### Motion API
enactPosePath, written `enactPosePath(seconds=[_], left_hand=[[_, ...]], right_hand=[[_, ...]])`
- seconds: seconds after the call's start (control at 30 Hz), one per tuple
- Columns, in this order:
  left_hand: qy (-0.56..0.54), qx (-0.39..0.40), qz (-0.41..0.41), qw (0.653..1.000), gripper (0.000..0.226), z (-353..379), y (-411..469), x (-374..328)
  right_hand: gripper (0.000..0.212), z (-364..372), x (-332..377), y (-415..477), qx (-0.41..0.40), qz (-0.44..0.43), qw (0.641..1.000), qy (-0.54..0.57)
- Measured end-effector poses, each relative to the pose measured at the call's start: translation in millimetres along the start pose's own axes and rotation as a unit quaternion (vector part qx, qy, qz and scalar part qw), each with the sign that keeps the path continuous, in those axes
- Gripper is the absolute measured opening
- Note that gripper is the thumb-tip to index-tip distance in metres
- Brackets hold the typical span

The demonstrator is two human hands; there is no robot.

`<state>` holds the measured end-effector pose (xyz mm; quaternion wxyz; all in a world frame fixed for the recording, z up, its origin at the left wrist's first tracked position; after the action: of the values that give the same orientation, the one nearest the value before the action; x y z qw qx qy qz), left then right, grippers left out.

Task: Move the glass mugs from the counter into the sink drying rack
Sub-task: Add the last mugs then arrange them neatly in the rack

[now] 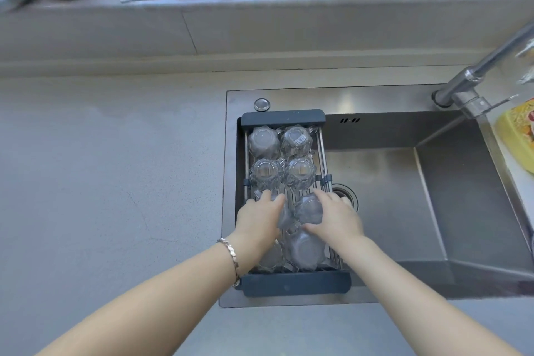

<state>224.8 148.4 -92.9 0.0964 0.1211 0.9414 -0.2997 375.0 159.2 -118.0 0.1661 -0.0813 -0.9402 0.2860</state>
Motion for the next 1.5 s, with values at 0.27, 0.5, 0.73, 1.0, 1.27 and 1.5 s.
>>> enactPosePath(seconds=[0.27, 0.5, 0.73, 1.0, 1.27, 1.5], left_hand=[[0.137, 0.025, 0.098, 0.985, 0.052, -29.5, -11.9, 3.2], [0.225, 0.067, 0.154, 0.960, 0.057, -41.4, -21.2, -15.5], [0.287, 0.154, 0.230, 0.917, 0.066, -34.4, 9.3, -7.0], [0.231, 0.126, 0.216, 0.940, 0.064, -5.7, 14.9, 12.4], [-0.019, -0.003, 0.154, 0.988, 0.052, 10.5, -0.6, 35.6], [-0.036, -0.035, 0.132, 0.990, 0.051, 15.0, -4.2, 39.5]], right_hand=[[0.078, 2.6, -1.7, -0.9, -0.012, -0.004, 1.000, 0.018], [0.078, 2.2, -2.7, 1.4, -0.003, -0.003, 1.000, 0.023], [0.079, 2.7, -2.8, 0.1, -0.007, -0.006, 1.000, 0.023], [0.077, 0.7, 5.7, 3.0, -0.001, -0.017, 1.000, -0.026], [0.056, -43.9, 4.6, -26.4, -0.095, -0.015, 0.993, 0.064], [0.057, -62.6, -16.9, -50.0, -0.136, 0.125, 0.948, 0.259]])
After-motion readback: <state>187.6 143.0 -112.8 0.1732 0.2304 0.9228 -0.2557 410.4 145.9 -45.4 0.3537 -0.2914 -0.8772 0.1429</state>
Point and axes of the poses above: each hand's wrist, its own y-axis towards the middle knuckle, its own z-axis out of the palm, x = y × z, the point moved 4 cm from there along y, towards the middle knuckle, and after that the axes turned 7 degrees about z, right-handed, at the moved point
